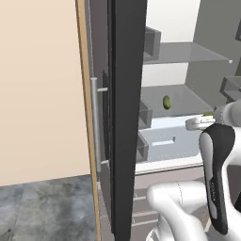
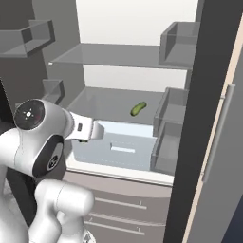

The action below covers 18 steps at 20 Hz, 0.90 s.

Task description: Place the cold items (broccoli and cucumber) from the fridge in one tupperware on the dining counter. Place the warm items (kebab skewer and hot dog) in the stove area in another tupperware.

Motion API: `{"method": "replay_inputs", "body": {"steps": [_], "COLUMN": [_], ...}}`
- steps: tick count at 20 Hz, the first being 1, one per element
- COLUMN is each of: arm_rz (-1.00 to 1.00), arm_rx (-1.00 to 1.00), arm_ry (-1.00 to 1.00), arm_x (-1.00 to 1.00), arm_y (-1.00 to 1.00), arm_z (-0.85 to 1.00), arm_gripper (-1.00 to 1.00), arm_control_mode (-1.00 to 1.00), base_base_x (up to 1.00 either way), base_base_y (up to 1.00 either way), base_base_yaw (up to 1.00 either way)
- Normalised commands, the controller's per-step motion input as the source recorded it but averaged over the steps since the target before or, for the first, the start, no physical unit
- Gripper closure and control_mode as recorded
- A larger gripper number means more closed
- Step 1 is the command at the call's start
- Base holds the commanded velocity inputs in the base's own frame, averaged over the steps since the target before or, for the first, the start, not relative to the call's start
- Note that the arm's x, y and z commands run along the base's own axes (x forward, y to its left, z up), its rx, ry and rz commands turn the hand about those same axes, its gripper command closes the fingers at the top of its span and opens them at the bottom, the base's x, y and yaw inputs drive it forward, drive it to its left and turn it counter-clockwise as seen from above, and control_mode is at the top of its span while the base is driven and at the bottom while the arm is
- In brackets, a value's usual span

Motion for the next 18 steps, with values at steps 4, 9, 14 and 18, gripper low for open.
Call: {"method": "replay_inputs", "body": {"steps": [4,9,14,18], "arm_rz": [0.0,0.0,0.0,0.0], "arm_rx": [0.0,0.0,0.0,0.0], "arm_ry": [0.0,0.0,0.0,0.0], "arm_x": [0.0,0.0,0.0,0.0], "arm_y": [0.0,0.0,0.0,0.0], "arm_z": [0.0,0.0,0.0,0.0], "arm_gripper": [1.0,1.0,1.0,1.0], "arm_control_mode": [1.0,1.0,1.0,1.0], "base_base_x": [-0.24,-0.32,-0.9,-0.81], "base_base_y": [0.14,0.14,0.0,0.17], "base_base_yaw": [0.16,0.35,0.35,0.34]}}
